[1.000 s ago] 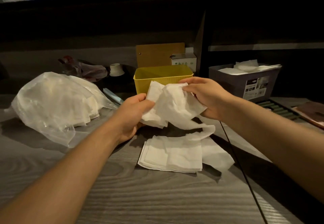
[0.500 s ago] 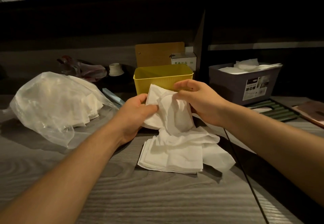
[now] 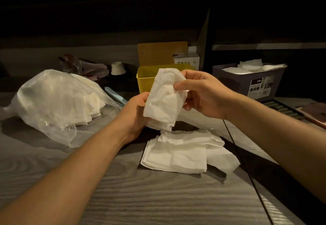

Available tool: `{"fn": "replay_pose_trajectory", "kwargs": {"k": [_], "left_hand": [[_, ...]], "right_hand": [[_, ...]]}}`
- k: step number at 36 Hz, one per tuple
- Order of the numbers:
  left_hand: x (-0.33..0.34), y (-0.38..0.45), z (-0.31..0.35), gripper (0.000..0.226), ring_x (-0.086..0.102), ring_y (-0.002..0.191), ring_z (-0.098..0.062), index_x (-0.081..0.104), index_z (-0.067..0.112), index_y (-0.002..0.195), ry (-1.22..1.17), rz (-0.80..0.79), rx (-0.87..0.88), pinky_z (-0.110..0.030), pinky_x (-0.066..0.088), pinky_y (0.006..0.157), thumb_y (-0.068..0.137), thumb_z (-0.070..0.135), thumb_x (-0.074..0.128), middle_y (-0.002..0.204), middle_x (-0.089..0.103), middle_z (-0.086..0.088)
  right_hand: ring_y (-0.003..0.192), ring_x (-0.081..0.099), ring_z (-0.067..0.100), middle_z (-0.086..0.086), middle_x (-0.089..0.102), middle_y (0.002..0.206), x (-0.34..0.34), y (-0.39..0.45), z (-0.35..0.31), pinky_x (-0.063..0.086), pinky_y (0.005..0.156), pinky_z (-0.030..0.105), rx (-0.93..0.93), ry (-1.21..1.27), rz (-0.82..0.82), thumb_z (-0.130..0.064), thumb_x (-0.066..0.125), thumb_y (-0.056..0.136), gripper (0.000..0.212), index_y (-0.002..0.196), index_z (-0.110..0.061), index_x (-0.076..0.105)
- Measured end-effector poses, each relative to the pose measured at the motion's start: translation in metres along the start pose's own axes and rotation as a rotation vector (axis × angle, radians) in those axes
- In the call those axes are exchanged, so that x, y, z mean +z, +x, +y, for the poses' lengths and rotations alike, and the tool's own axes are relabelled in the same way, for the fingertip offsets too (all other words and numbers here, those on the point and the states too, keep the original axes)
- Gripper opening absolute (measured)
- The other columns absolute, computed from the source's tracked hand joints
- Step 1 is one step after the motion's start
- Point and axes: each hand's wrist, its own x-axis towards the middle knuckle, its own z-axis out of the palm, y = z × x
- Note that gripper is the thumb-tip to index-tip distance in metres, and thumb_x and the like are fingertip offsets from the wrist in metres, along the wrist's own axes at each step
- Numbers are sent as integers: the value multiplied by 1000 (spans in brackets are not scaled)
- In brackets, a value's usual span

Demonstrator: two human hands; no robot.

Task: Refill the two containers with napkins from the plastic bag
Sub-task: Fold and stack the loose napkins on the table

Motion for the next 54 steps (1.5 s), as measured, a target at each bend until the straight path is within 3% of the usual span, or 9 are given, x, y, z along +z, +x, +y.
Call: {"fn": "replay_pose_trajectory", "kwargs": {"k": [4, 7, 15, 19, 24, 31, 42, 46, 54], "left_hand": [[1, -1, 1, 18, 71, 95, -18, 66, 17, 114, 63, -9, 35, -32, 59, 75, 97, 22, 61, 99, 76, 0], [2, -2, 2, 21, 70, 103, -29, 67, 17, 115, 93, 35, 7, -45, 60, 87, 94, 17, 66, 107, 75, -9], [6, -4, 6, 28, 71, 108, -19, 68, 23, 119, -117, -36, -37, -39, 56, 93, 100, 37, 54, 114, 76, -1], [6, -5, 2, 32, 72, 105, -17, 63, 26, 119, 47, -84, 28, -36, 59, 89, 90, 14, 69, 114, 75, 1], [2, -6, 0, 39, 69, 102, -9, 62, 27, 128, 314, -4, 197, -25, 57, 81, 95, 8, 65, 113, 72, 6], [0, -7, 1, 36, 61, 98, -4, 62, 37, 117, 615, 2, 368, -22, 50, 76, 94, 10, 63, 102, 66, 19], [-4, -4, -2, 59, 61, 109, -11, 43, 32, 143, 525, 43, 326, -14, 55, 77, 93, 13, 69, 127, 57, 7], [-2, -5, -3, 80, 59, 113, -17, 27, 41, 151, 507, 3, 253, -30, 59, 90, 92, 8, 70, 136, 48, 4], [-1, -2, -6, 77, 62, 112, -18, 29, 39, 152, 497, 48, 217, -25, 57, 83, 94, 6, 66, 135, 55, 1]], "right_hand": [[86, 67, 26, 13, 69, 110, 4, 4, 8, 53, 55, 25, 18, -50, 71, -9, 65, 93, 11, 103, -8, 60], [89, 71, 22, 9, 69, 110, 3, 8, 17, 57, 59, 27, -8, -291, 178, -13, 69, 92, 20, 110, -8, 61], [86, 70, 22, 8, 69, 101, 3, 10, 26, 60, 56, 31, -100, -456, 305, -14, 69, 93, 15, 103, -7, 60], [84, 71, 25, 11, 68, 100, 4, 11, 29, 59, 53, 30, -77, -416, 366, -13, 69, 91, 12, 96, -9, 58], [93, 68, 18, -1, 66, 106, 5, 10, 33, 64, 71, 34, -85, -527, 340, -23, 71, 91, 23, 108, -22, 56], [121, 46, 5, -10, 44, 139, 7, 5, 35, 48, 88, 16, -261, -596, 116, -20, 70, 91, 70, 147, -39, 32], [115, 55, 9, -13, 55, 125, 5, 3, 51, 54, 89, 20, -244, -641, 238, -14, 58, 97, 38, 131, -30, 53], [119, 48, 2, -11, 52, 137, 6, 3, 52, 44, 93, 14, -295, -727, 255, -23, 56, 101, 38, 138, -30, 52], [97, 58, 6, -16, 59, 99, 2, 5, 54, 54, 82, 22, -300, -652, 301, -23, 64, 97, 11, 105, -25, 57]]}}
